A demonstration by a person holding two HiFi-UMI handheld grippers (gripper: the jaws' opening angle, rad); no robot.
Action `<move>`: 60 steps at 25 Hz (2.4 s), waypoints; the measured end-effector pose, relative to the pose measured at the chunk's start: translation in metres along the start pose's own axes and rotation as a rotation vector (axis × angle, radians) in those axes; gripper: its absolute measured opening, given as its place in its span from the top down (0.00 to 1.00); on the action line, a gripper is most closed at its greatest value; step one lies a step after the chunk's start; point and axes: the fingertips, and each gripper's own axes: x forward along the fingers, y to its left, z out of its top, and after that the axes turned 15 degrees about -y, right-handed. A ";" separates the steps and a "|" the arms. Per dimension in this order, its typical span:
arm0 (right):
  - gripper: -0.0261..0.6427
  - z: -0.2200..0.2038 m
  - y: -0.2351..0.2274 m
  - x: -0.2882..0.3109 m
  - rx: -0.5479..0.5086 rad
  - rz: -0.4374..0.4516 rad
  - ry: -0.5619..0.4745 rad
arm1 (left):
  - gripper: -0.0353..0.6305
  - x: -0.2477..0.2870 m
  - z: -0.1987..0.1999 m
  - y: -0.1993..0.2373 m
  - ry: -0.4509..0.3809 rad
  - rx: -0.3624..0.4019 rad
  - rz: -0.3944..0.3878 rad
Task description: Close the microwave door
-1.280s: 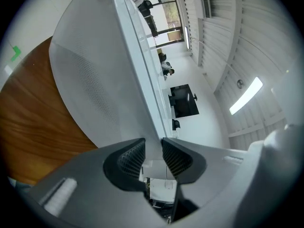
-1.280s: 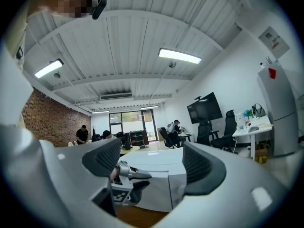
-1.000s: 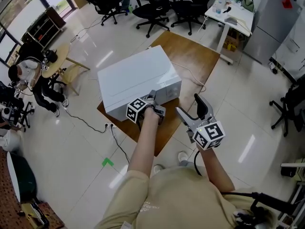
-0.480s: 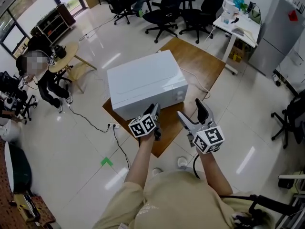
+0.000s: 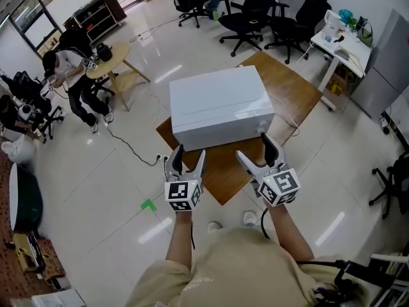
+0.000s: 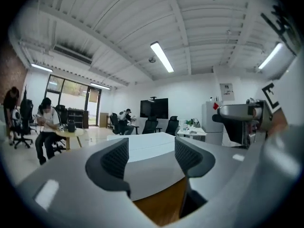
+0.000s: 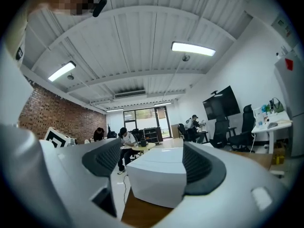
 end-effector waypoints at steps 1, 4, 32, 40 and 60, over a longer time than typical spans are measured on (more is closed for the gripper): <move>0.37 -0.003 0.006 0.001 0.000 0.011 0.002 | 0.51 -0.008 0.006 0.001 -0.015 0.044 -0.001; 0.37 -0.009 0.018 0.005 0.004 0.032 0.006 | 0.49 -0.022 0.032 -0.003 -0.088 0.181 -0.013; 0.37 -0.007 0.057 0.006 -0.011 0.055 0.003 | 0.49 -0.050 0.074 -0.006 -0.188 0.143 0.002; 0.37 -0.009 0.073 0.004 -0.039 0.047 0.015 | 0.49 -0.063 0.079 0.006 -0.202 0.109 0.015; 0.39 0.011 0.116 -0.005 -0.108 0.004 -0.033 | 0.49 -0.101 0.106 0.026 -0.230 0.054 0.021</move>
